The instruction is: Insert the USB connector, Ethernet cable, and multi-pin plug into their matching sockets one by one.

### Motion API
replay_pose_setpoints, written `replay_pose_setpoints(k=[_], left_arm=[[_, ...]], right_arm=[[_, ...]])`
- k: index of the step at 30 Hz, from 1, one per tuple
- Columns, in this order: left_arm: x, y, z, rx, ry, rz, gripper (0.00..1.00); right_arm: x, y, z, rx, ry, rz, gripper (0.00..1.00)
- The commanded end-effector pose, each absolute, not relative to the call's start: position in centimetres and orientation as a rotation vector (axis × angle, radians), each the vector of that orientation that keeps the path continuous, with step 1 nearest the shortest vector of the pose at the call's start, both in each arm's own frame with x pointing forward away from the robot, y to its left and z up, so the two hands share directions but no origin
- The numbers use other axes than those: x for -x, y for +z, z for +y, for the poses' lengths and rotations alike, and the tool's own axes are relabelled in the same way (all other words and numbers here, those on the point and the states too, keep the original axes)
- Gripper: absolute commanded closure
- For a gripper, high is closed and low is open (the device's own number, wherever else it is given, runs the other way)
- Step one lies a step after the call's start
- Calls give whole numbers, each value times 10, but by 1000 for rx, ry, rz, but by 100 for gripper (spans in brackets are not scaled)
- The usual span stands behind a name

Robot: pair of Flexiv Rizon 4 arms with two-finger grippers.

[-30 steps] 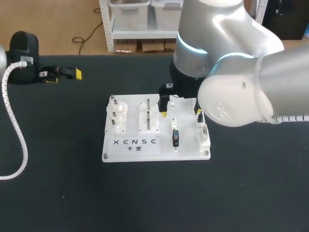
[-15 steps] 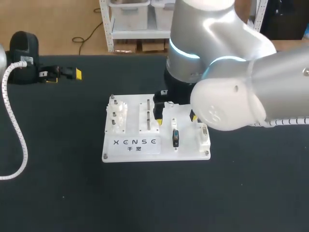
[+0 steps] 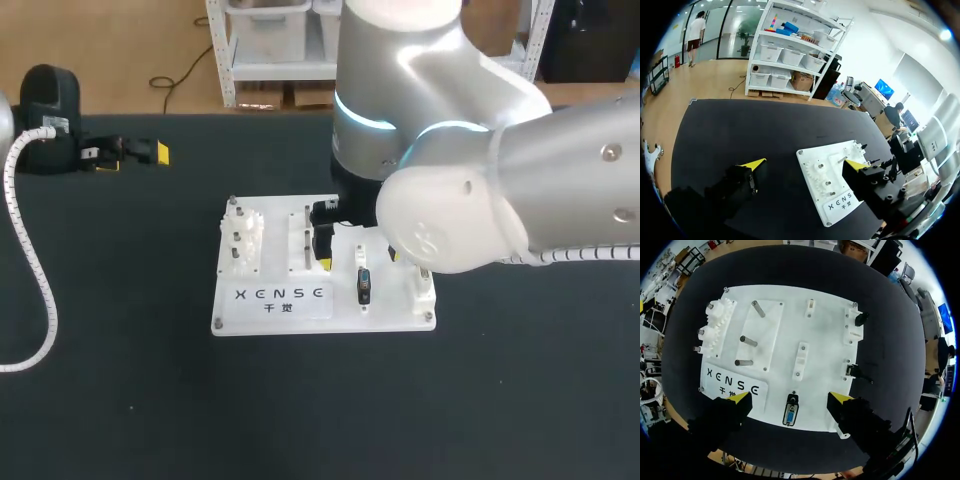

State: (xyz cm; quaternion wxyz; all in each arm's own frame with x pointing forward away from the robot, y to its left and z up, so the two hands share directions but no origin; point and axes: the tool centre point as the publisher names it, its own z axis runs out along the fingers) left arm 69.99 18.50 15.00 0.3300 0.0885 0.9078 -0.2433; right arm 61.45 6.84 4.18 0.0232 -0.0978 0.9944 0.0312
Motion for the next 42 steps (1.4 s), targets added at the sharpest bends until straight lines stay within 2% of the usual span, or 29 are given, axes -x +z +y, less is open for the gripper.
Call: replay_pose_setpoints(k=[1,42], left_arm=[[-700,150,185,-231,-636,2374,0],[-700,150,185,-231,-636,2374,0]], right_arm=[[-611,40,71,323,93,3084,0],[-602,34,72,277,115,3086,0]])
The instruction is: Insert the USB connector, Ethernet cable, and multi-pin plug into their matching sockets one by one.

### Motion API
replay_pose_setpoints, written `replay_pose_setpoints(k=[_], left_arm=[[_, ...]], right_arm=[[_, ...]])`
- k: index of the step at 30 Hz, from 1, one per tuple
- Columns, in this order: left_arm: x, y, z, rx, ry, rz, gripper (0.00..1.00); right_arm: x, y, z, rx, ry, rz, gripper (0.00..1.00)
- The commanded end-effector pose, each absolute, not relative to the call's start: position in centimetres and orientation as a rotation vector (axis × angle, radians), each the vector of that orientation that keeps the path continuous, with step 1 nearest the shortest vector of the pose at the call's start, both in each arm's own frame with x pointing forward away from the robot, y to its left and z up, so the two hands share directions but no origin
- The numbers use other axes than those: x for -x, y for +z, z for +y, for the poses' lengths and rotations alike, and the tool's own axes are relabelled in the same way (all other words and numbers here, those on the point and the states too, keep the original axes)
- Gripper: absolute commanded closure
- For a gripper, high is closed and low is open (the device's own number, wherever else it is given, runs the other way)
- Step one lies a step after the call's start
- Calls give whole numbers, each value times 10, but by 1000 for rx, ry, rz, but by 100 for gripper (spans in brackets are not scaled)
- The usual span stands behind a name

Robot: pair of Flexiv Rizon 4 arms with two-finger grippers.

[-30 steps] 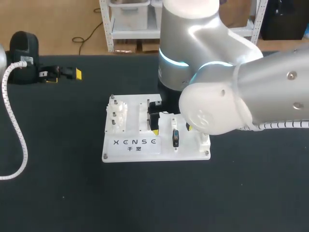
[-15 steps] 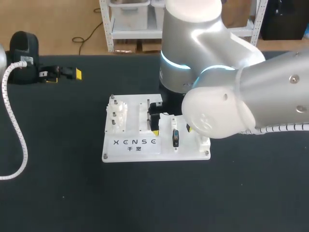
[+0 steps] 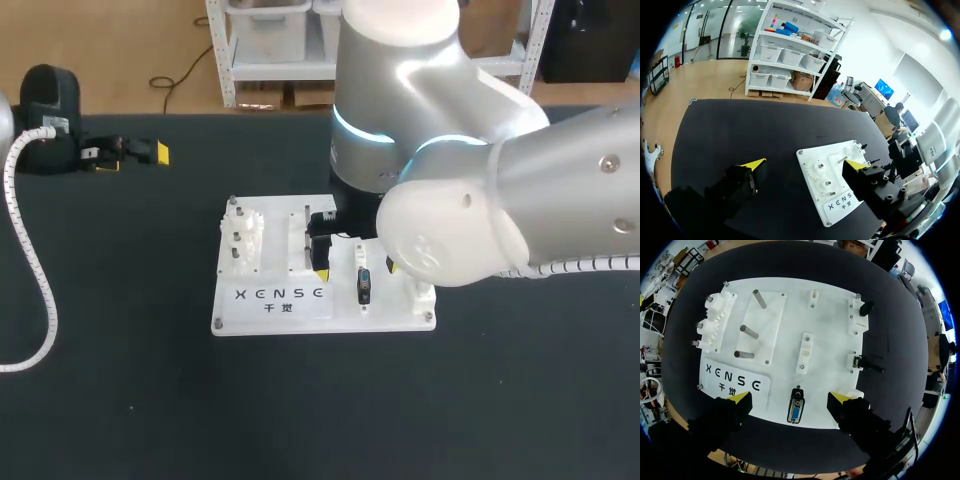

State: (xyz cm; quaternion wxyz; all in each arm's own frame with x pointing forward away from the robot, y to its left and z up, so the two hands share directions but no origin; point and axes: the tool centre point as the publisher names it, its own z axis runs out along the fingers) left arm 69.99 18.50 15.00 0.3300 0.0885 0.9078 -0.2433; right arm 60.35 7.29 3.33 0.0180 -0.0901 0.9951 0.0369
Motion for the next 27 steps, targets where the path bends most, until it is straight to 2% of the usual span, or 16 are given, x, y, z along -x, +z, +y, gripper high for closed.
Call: replay_pose_setpoints(k=[1,27], left_arm=[[-700,150,185,-231,-636,2374,0],[-700,150,185,-231,-636,2374,0]], right_arm=[[-602,34,72,277,115,3086,0],[-594,19,79,158,45,3154,0]])
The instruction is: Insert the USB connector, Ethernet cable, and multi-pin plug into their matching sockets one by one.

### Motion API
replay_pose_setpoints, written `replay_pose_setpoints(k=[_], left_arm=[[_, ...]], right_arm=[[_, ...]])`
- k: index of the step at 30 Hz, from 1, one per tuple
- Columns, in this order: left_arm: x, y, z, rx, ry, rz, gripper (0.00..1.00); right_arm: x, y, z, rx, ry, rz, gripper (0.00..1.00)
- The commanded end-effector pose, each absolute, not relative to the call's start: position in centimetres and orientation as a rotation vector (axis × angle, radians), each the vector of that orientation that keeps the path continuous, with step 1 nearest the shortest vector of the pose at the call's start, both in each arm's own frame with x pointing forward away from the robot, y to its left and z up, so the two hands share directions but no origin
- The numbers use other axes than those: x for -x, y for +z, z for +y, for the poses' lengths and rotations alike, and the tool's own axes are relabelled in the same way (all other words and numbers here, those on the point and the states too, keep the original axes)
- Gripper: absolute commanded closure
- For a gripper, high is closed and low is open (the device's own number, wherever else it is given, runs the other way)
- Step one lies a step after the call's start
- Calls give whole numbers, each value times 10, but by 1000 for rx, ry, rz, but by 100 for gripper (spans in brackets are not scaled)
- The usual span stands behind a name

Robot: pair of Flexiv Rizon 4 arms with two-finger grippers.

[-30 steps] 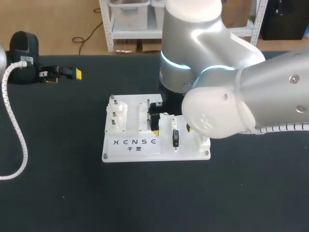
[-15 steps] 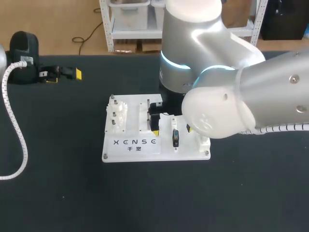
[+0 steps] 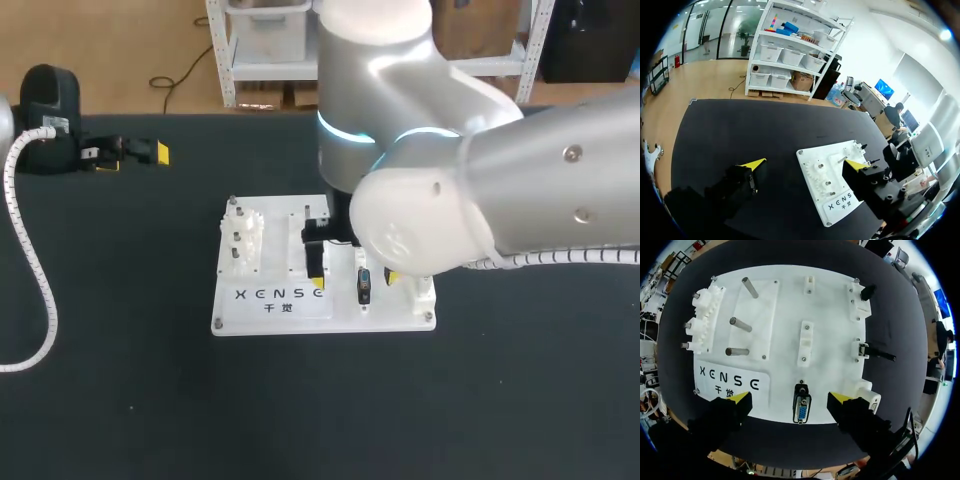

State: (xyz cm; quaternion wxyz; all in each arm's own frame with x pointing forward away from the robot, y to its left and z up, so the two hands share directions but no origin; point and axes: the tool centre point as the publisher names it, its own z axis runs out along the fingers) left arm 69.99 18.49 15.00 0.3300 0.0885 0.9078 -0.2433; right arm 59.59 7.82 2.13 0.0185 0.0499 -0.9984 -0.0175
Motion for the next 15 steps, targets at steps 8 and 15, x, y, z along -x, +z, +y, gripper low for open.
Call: replay_pose_setpoints(k=[8,15], left_arm=[[-700,150,185,-231,-636,2374,0],[-700,150,185,-231,-636,2374,0]], right_arm=[[-590,17,78,-175,-46,-3120,0],[-590,14,71,-162,-54,-3121,0]])
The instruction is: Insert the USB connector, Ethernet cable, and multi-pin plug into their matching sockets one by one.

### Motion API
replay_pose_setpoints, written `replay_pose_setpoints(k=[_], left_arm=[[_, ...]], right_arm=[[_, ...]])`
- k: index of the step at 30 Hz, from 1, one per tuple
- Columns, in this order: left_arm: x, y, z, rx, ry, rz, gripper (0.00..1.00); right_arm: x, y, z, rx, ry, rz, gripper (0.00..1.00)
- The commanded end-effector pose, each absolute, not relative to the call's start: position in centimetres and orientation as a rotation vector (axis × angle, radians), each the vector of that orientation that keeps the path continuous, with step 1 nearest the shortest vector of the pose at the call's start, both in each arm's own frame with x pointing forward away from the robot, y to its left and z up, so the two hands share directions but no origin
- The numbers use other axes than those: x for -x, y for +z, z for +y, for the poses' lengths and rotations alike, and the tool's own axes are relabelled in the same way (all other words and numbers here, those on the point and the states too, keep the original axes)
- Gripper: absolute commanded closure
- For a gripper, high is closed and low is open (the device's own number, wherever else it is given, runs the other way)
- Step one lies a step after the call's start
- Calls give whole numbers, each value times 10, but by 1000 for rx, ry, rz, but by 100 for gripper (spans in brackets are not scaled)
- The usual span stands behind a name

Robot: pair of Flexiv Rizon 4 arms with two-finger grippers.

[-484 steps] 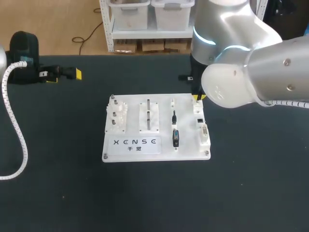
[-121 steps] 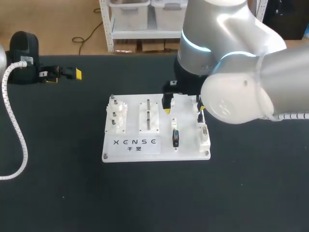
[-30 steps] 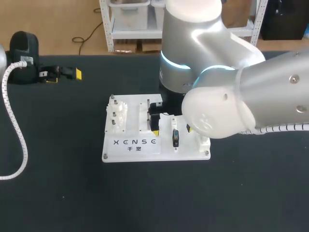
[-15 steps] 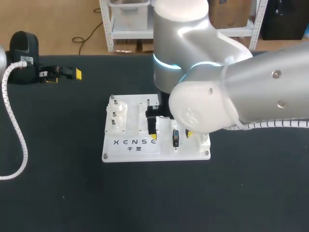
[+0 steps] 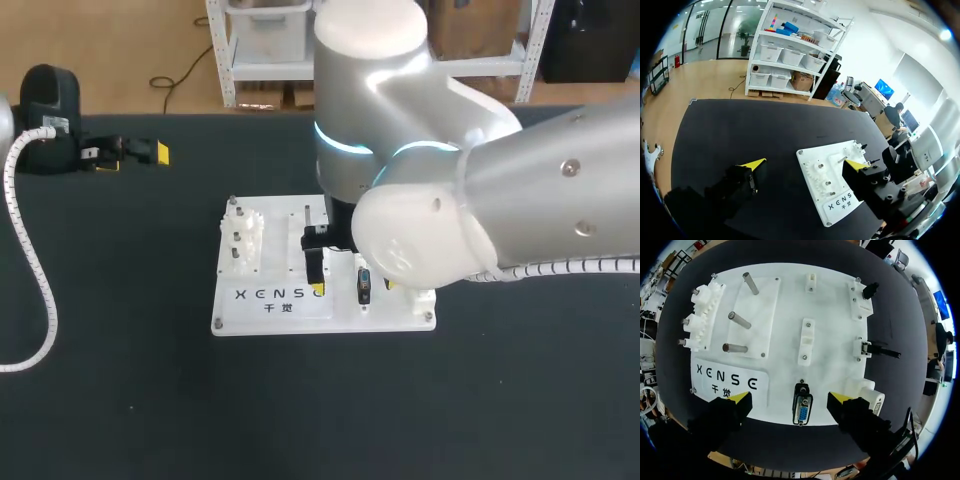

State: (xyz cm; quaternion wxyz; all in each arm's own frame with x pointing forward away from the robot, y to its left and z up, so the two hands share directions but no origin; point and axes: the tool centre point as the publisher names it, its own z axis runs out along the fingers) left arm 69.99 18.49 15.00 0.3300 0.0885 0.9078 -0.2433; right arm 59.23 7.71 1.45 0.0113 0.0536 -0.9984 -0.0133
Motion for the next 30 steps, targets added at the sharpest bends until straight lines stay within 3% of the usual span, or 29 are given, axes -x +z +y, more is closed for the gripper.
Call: replay_pose_setpoints(k=[1,5,6,8,10,19,30], left_arm=[[-700,150,185,-231,-636,2374,0],[-700,150,185,-231,-636,2374,0],[-700,150,185,-231,-636,2374,0],[-700,150,185,-231,-636,2374,0],[-700,150,185,-231,-636,2374,0],[-700,150,185,-231,-636,2374,0],[-700,150,185,-231,-636,2374,0]], right_arm=[[-590,13,70,-163,-53,-3122,0],[-588,12,68,-154,-55,-3118,3],[-588,12,67,-153,-56,-3118,25],[-588,12,67,-152,-56,-3117,33],[-587,12,67,-150,-58,-3117,49],[-588,15,67,-132,-67,-3120,62],[-588,16,66,-116,-78,-3118,69]])
